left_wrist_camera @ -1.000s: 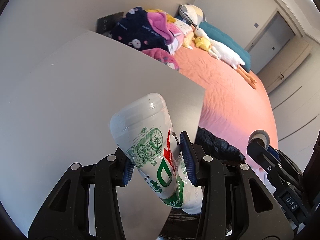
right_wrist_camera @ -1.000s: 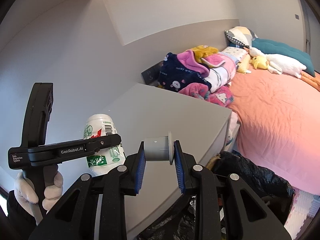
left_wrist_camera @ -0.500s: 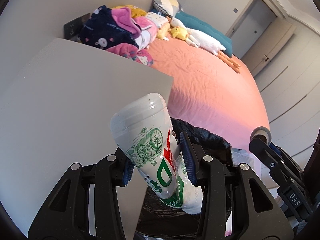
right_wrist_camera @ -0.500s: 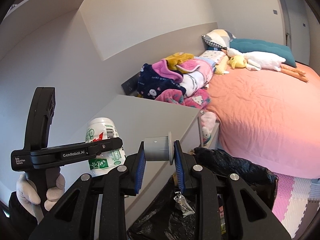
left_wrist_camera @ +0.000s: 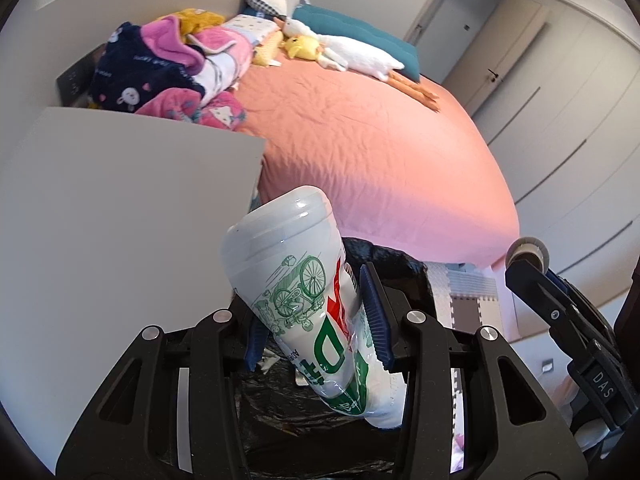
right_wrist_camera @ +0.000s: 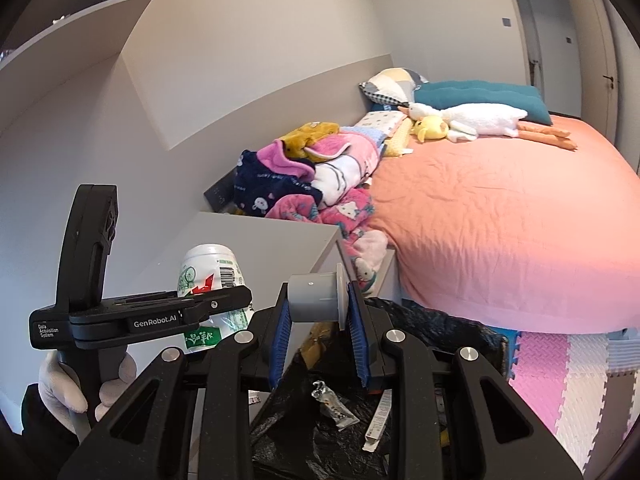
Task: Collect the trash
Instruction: 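Open both tools over the bin to drop bottle and cap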
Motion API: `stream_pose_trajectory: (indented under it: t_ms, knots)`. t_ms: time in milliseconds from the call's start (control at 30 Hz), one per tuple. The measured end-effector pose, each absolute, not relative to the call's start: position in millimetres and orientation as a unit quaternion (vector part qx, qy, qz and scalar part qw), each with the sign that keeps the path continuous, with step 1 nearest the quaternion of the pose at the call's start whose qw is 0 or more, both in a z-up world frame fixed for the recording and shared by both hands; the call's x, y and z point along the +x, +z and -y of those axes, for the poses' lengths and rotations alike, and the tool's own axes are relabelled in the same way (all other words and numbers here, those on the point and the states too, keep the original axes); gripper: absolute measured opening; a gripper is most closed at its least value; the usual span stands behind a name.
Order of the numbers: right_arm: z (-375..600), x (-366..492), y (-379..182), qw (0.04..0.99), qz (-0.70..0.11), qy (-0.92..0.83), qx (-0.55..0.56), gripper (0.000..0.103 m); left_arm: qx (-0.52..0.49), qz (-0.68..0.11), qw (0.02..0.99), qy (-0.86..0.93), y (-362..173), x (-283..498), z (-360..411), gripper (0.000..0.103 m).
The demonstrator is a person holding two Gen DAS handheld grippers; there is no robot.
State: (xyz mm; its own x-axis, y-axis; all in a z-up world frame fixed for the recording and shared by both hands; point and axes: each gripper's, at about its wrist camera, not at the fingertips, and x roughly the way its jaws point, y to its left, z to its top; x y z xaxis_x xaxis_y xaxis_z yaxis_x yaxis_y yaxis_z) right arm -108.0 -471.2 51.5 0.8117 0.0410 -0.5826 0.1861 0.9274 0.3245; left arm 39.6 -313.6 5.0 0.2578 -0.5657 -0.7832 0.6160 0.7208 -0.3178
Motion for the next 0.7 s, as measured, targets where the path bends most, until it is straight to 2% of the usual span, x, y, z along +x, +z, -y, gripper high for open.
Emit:
stream_pose_trajectory:
  t_ms: [367, 400, 433, 467, 500, 533, 700]
  knots:
    - [498, -130, 50, 0.931, -0.294, -0.073, 0.204, 0.029, 0.058, -0.482, 0.769, -0.415, 3, 30, 350, 0.042]
    - [500, -132, 50, 0.930, -0.294, -0.074, 0.207, 0.029, 0.061, -0.484, 0.765, -0.420, 2, 30, 352, 0.046]
    - [502, -134, 50, 0.930, -0.292, -0.074, 0.212, 0.030, 0.065, -0.486, 0.762, -0.423, 1, 30, 352, 0.064]
    - [504, -136, 51, 0.929, -0.288, -0.076, 0.218, 0.035, 0.069, -0.485, 0.761, -0.426, 0, 29, 353, 0.076]
    - [506, -139, 52, 0.929, -0.283, -0.079, 0.224, 0.051, 0.074, -0.481, 0.761, -0.428, 1, 28, 354, 0.092]
    - [506, -140, 53, 0.930, -0.279, -0.083, 0.226, 0.064, 0.081, -0.474, 0.765, -0.429, 2, 27, 354, 0.093]
    - [511, -145, 58, 0.931, -0.269, -0.098, 0.228, 0.074, 0.098, -0.463, 0.770, -0.428, 5, 28, 357, 0.095]
